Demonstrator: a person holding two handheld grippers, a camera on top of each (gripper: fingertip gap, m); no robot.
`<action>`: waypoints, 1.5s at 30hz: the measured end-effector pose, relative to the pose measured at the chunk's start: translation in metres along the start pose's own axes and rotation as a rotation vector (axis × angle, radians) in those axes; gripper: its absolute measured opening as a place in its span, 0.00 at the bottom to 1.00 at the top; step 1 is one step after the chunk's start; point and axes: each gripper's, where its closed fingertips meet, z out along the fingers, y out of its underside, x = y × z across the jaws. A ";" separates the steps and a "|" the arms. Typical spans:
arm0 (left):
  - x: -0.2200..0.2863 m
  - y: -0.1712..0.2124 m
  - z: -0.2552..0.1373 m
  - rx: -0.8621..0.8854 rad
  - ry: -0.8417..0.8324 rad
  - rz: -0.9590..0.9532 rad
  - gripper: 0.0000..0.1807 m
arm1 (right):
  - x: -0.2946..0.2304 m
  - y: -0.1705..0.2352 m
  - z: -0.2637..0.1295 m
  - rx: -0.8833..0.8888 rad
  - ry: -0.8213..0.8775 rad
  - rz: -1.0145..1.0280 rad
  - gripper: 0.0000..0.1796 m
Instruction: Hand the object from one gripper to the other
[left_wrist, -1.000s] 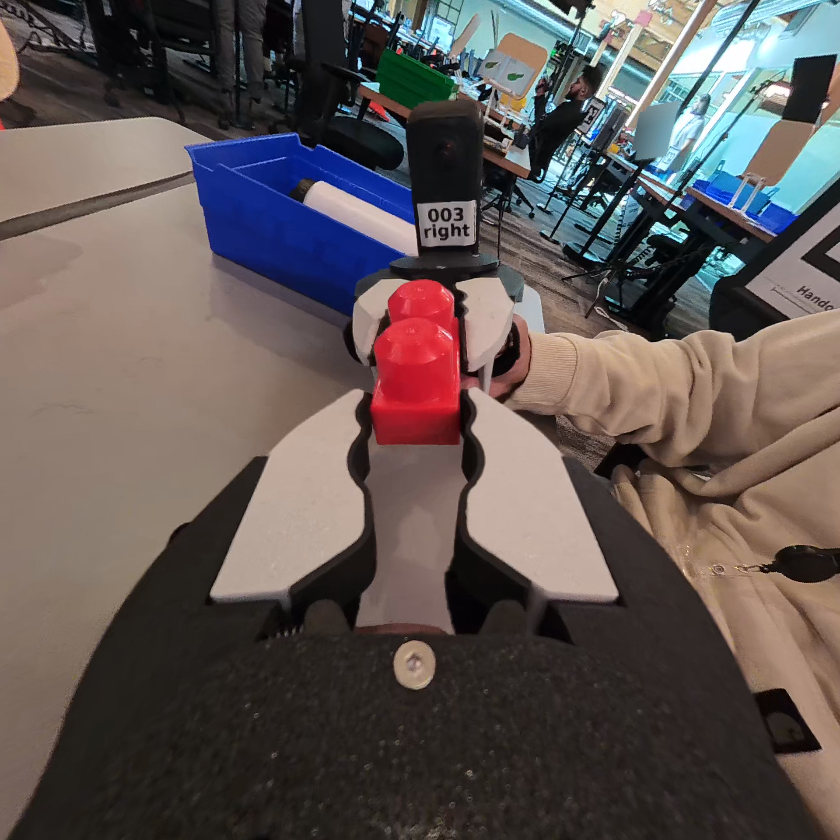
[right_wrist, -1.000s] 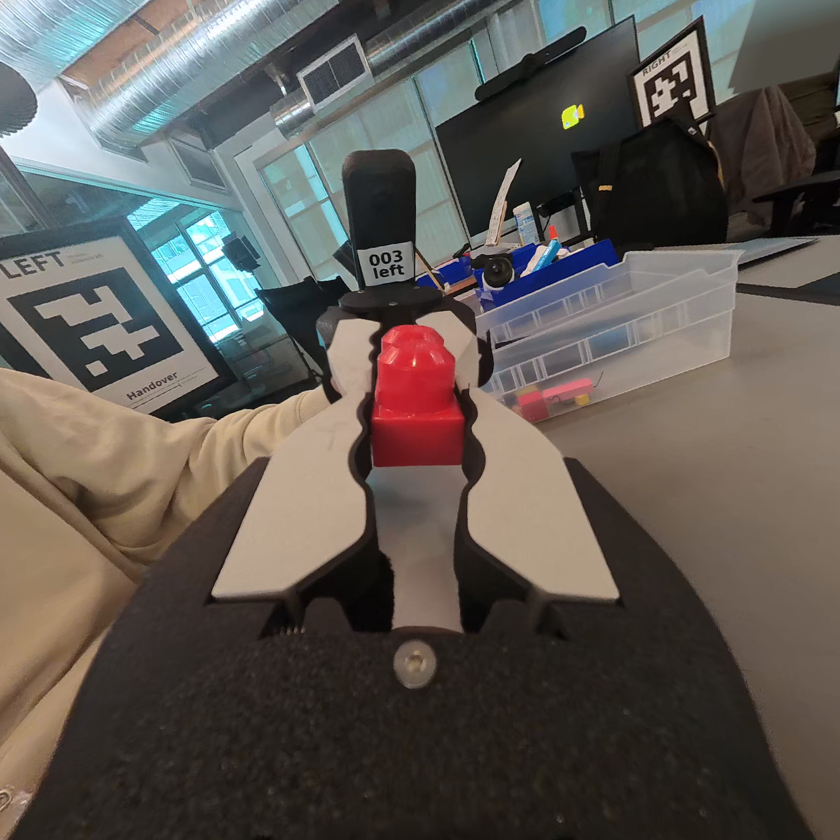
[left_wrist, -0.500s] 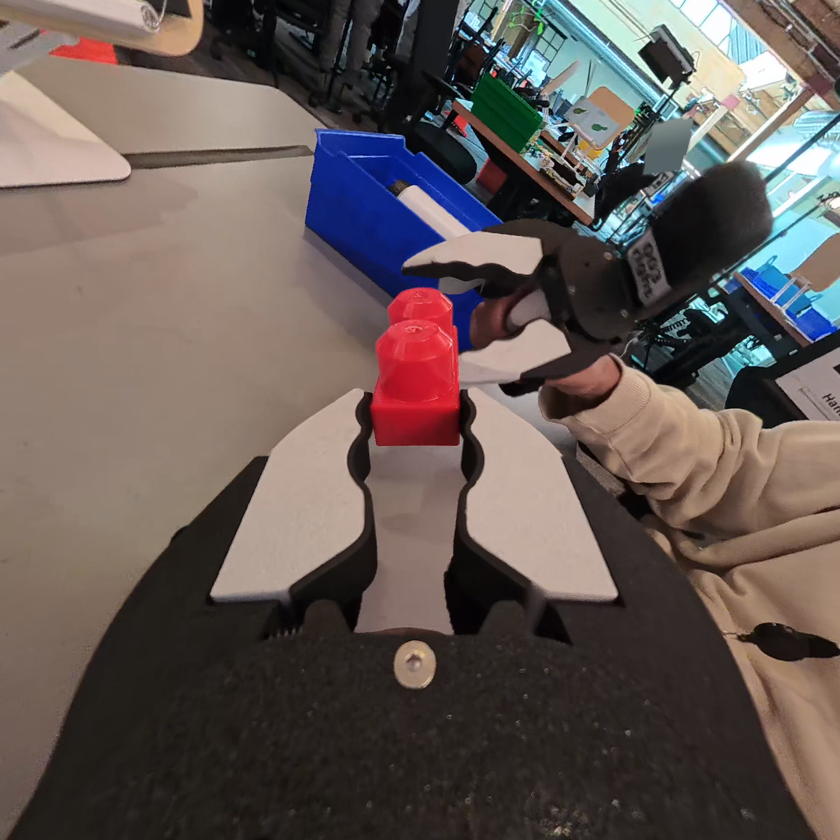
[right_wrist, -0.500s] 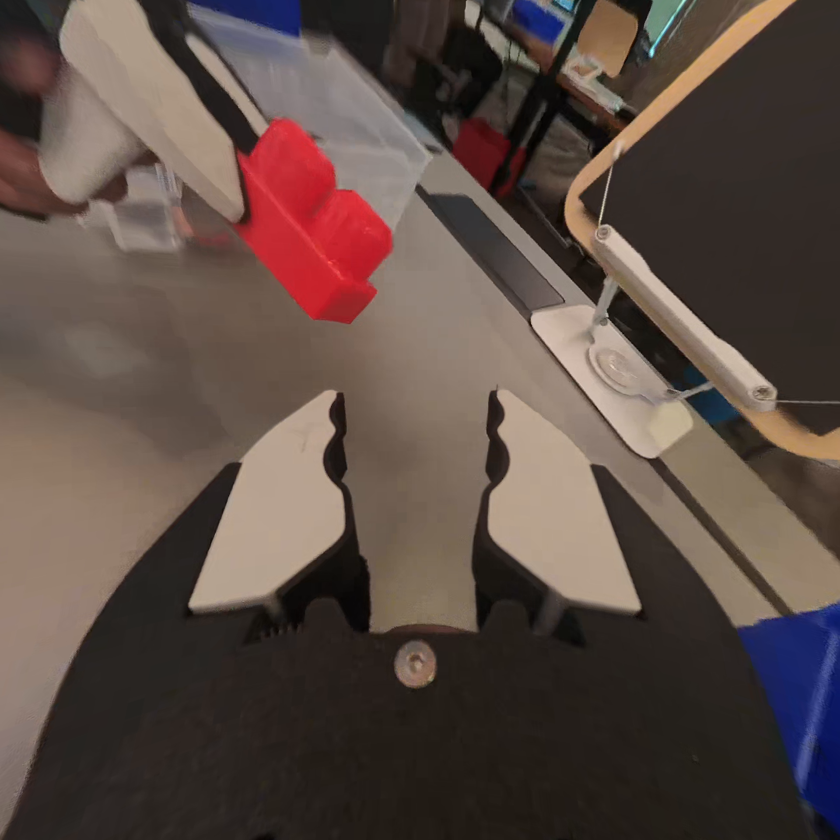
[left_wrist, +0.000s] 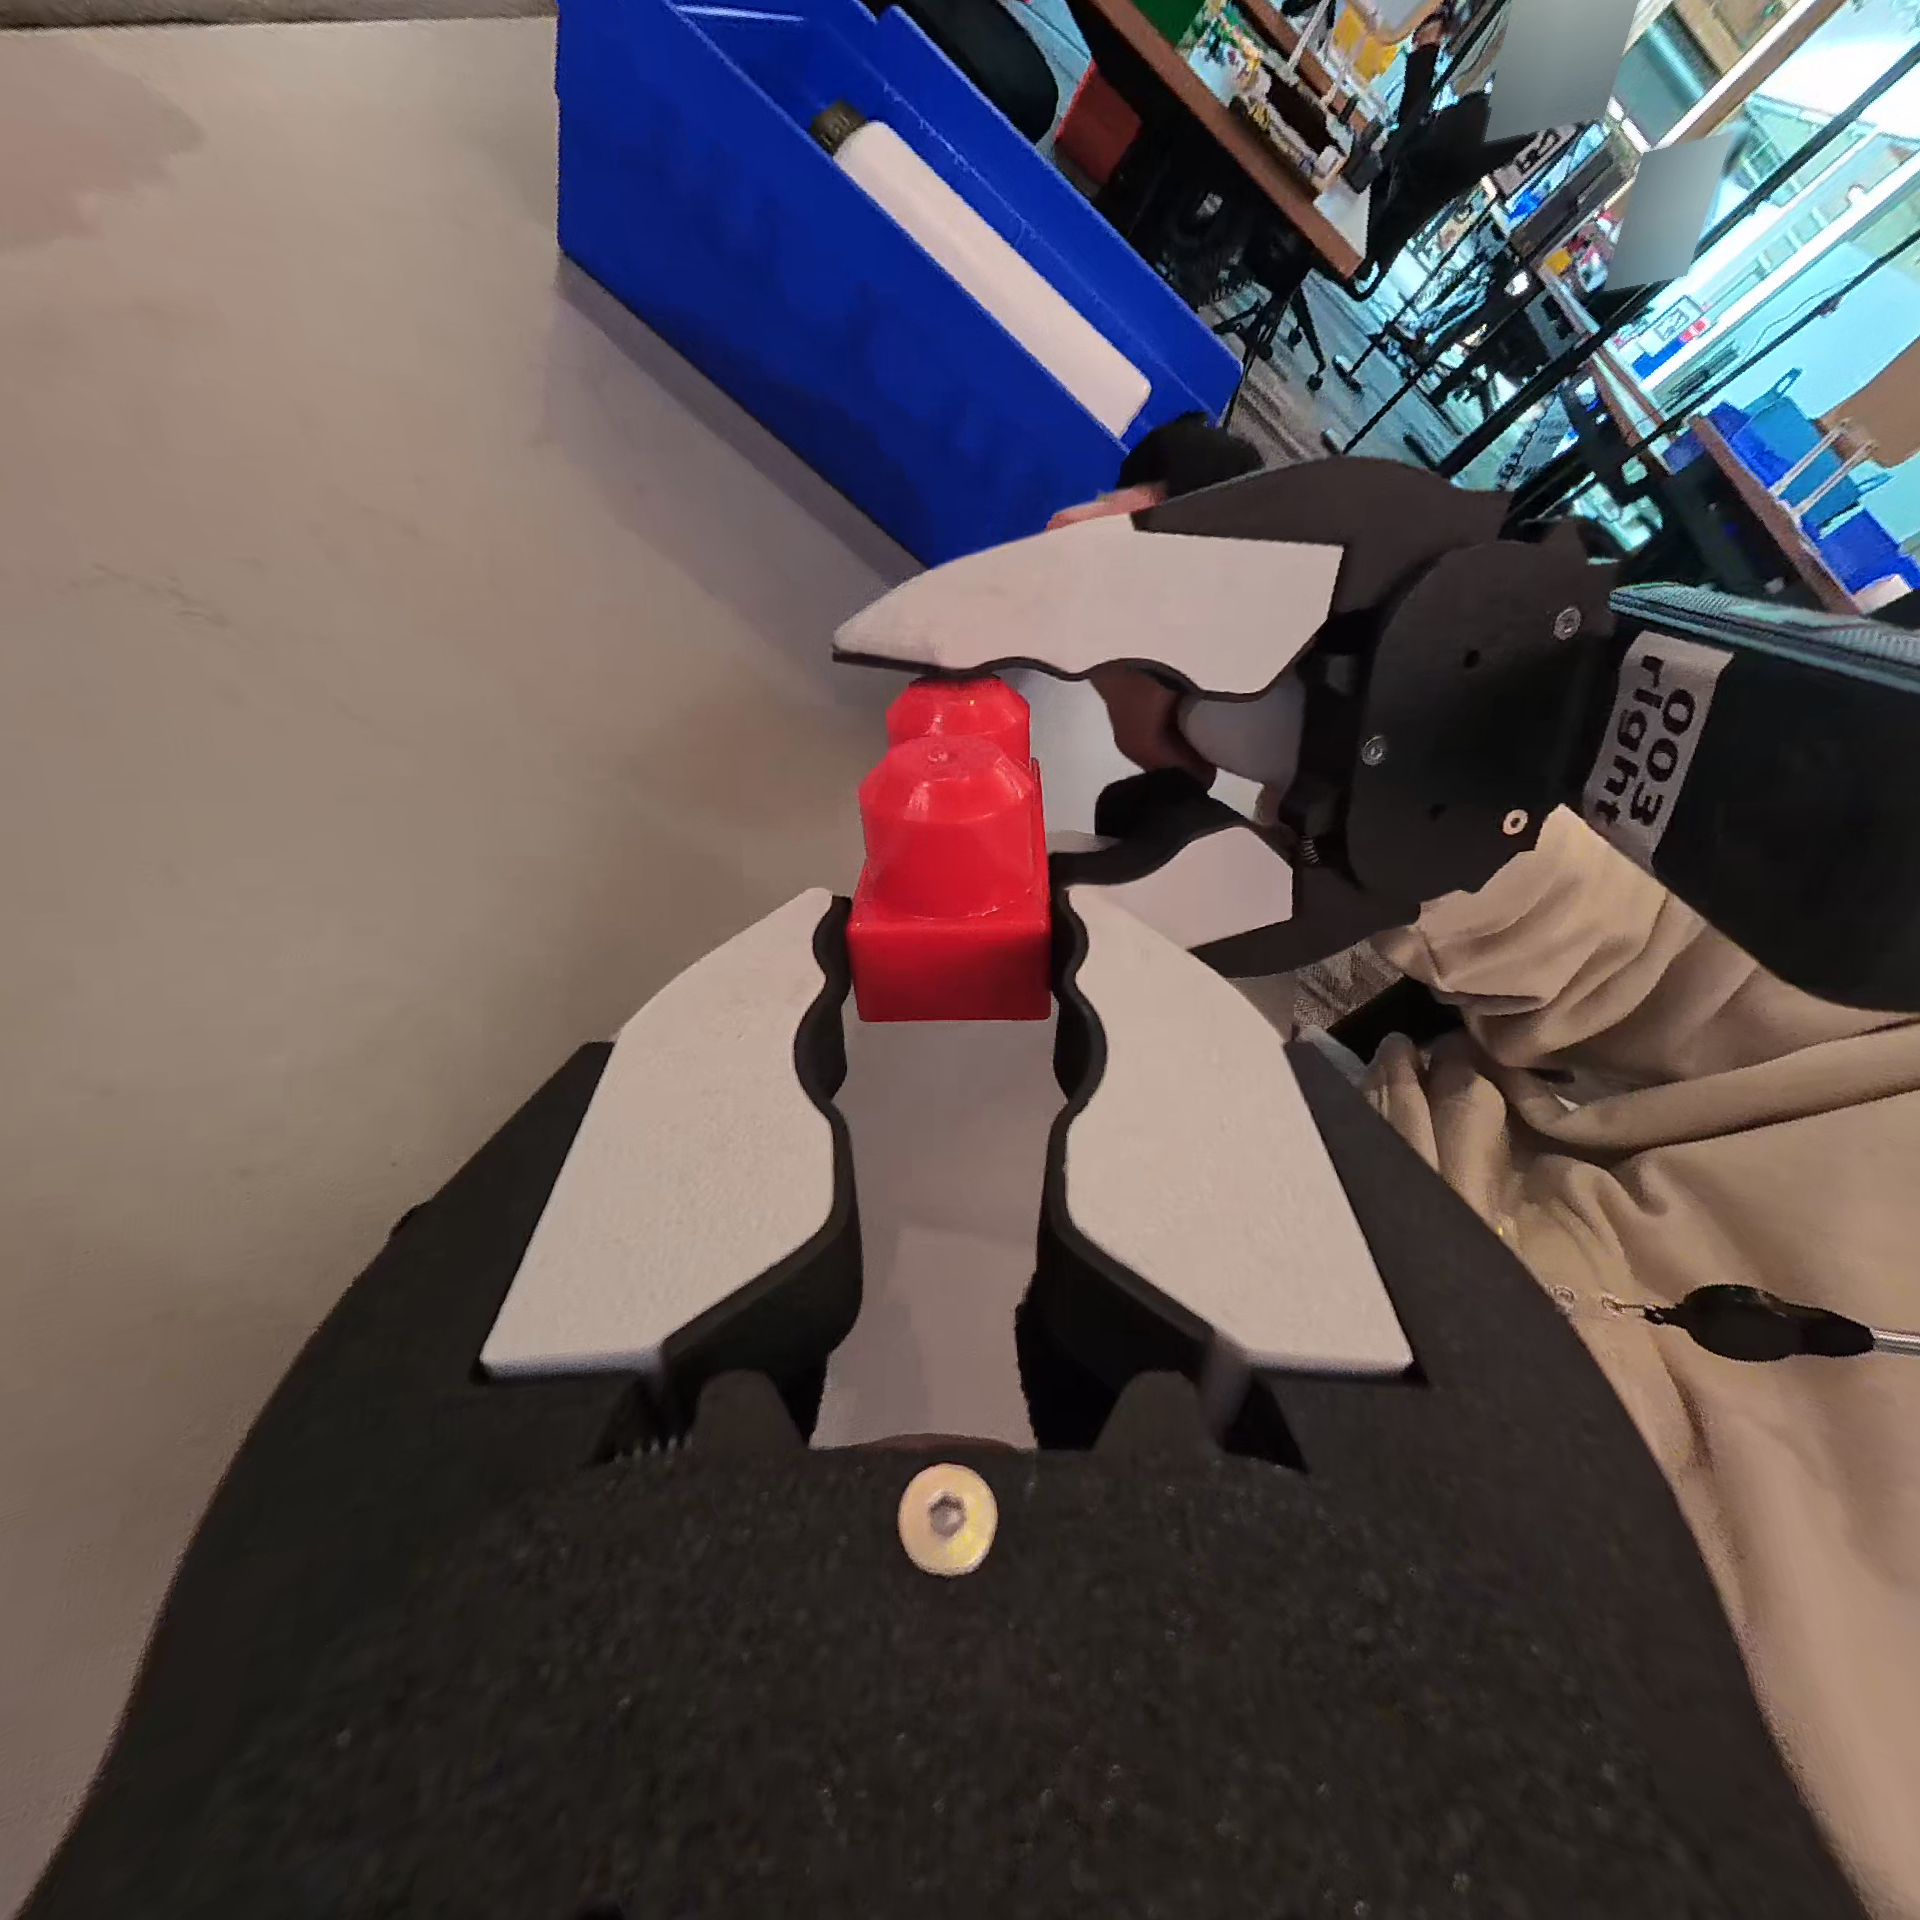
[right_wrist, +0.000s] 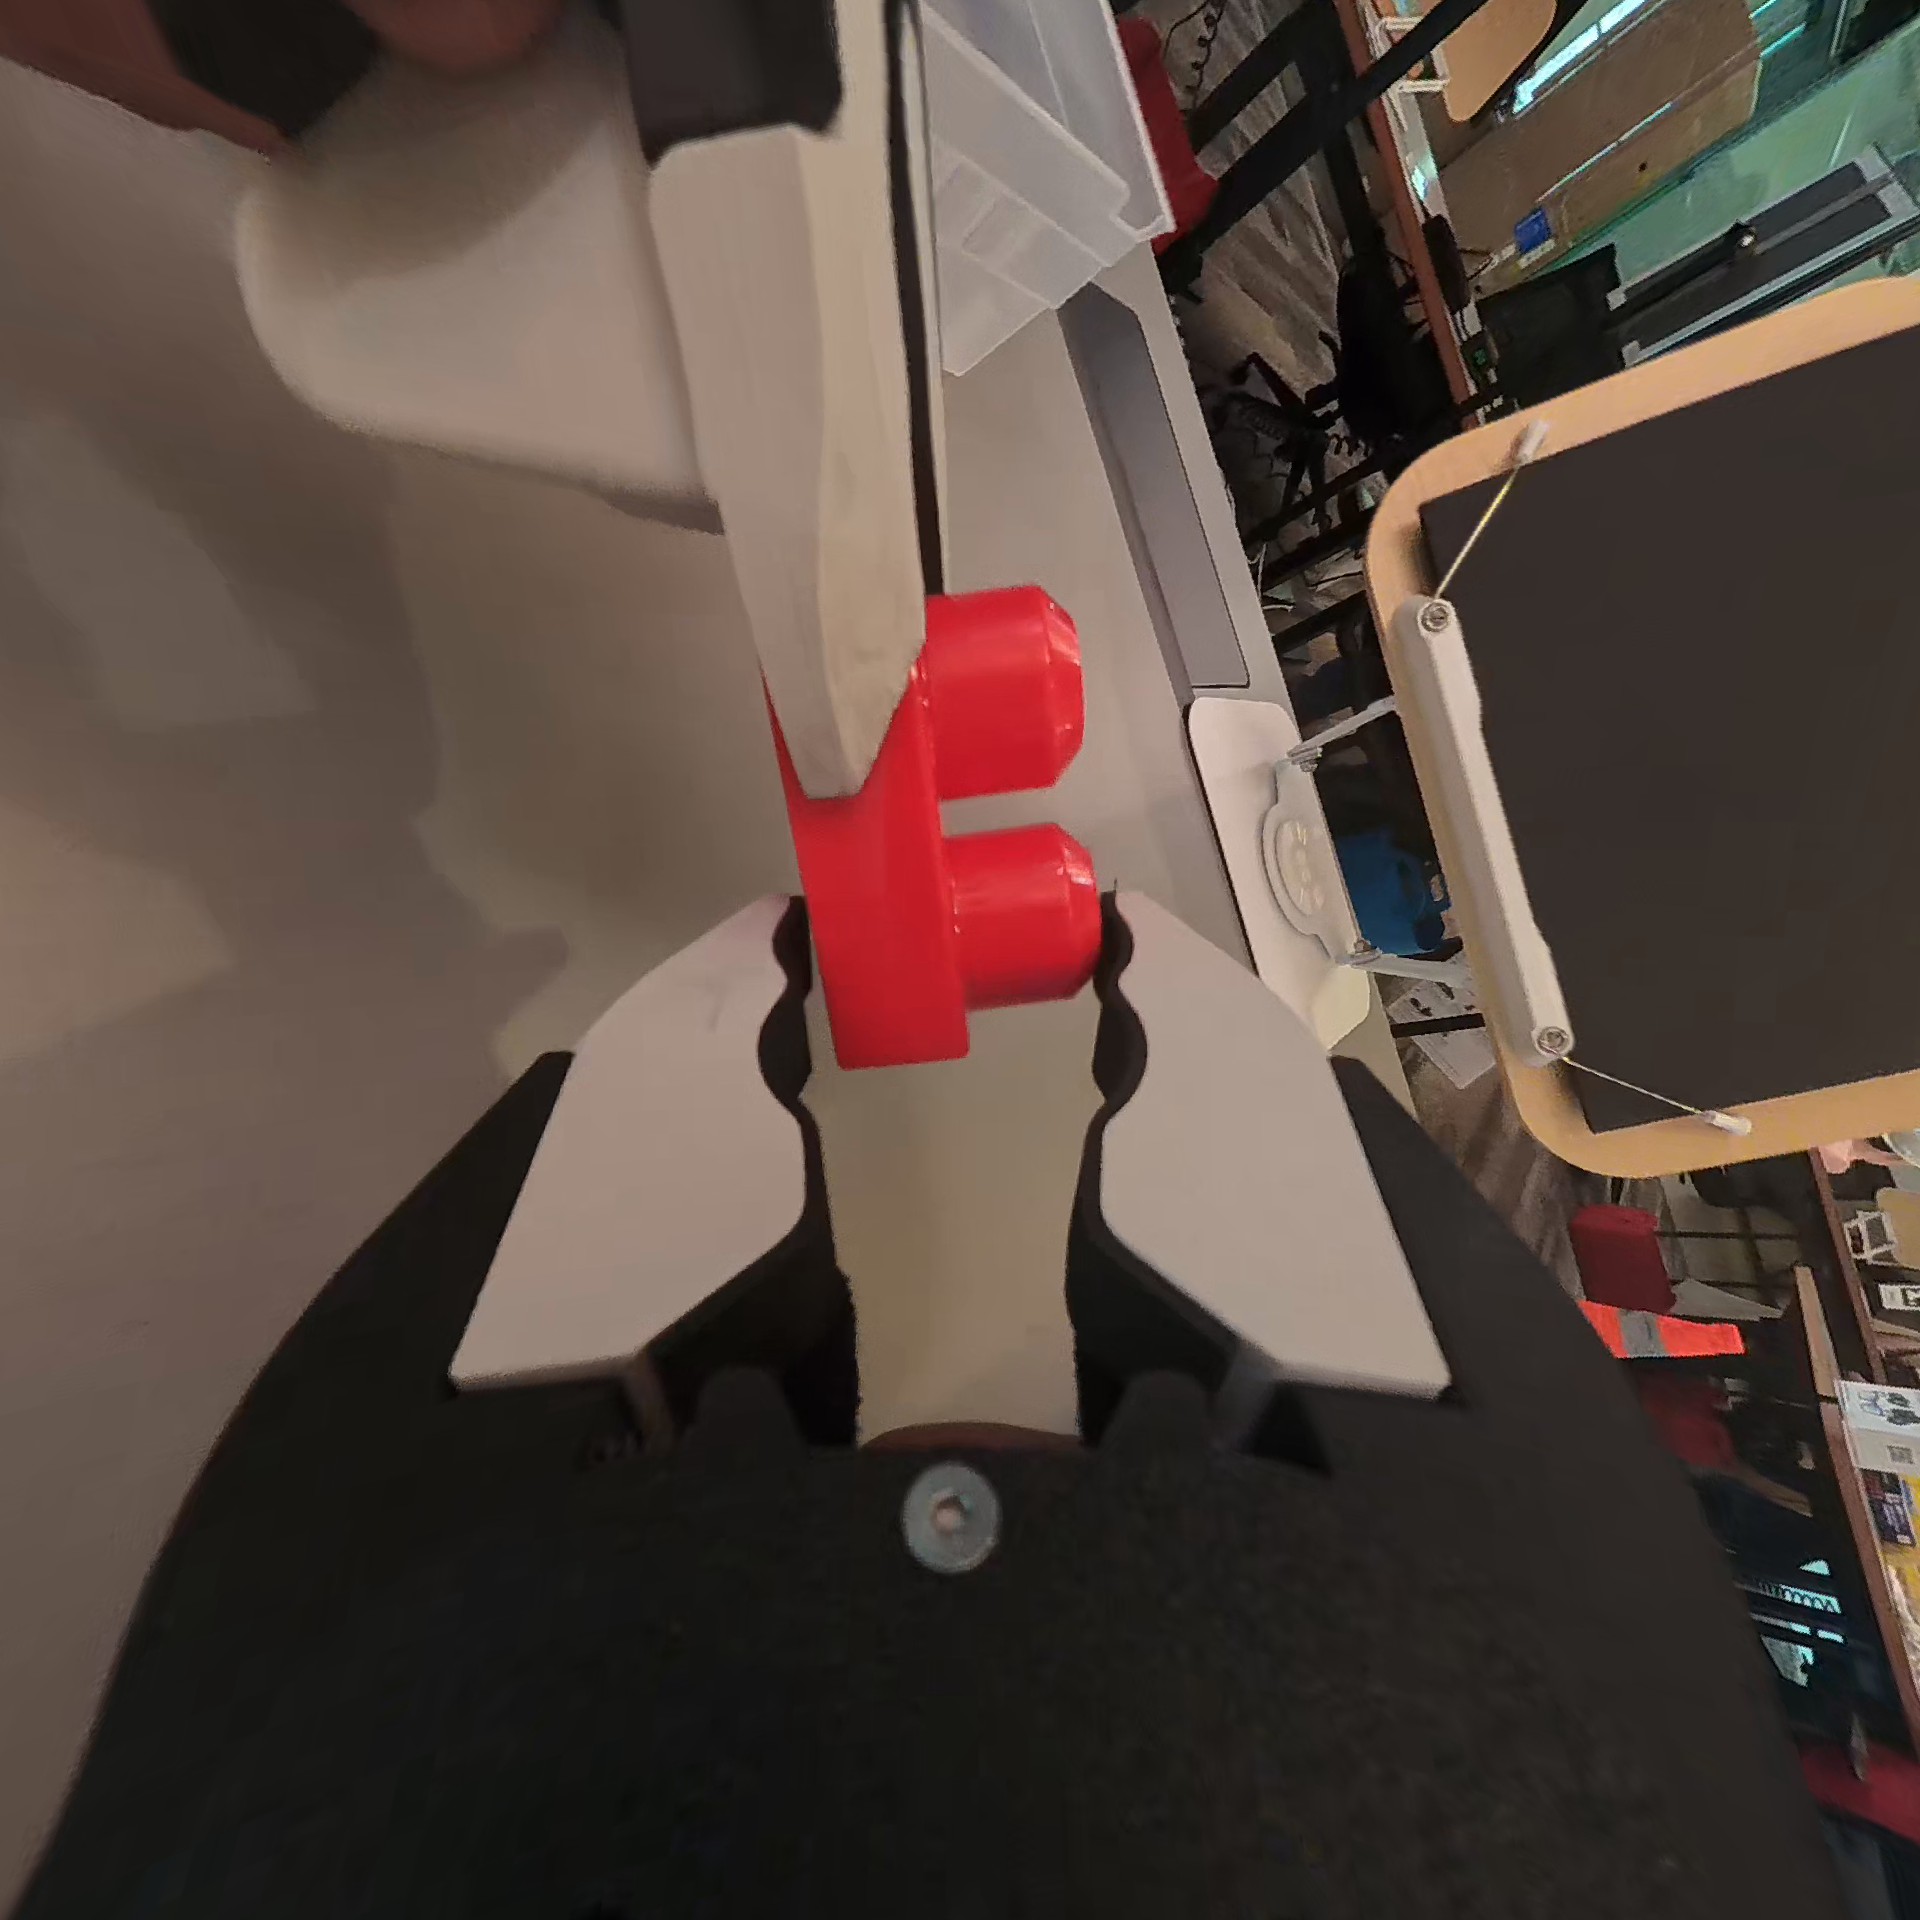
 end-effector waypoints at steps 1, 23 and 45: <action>0.001 0.002 0.001 -0.012 0.001 0.004 0.20 | -0.002 0.000 0.001 -0.002 -0.005 -0.005 0.28; 0.014 0.045 -0.028 0.293 -0.361 0.016 0.29 | 0.051 0.017 -0.026 0.109 -0.071 0.463 0.27; 0.025 0.071 -0.034 0.239 -0.510 0.131 0.31 | 0.101 0.299 -0.083 -0.807 -0.024 1.038 0.27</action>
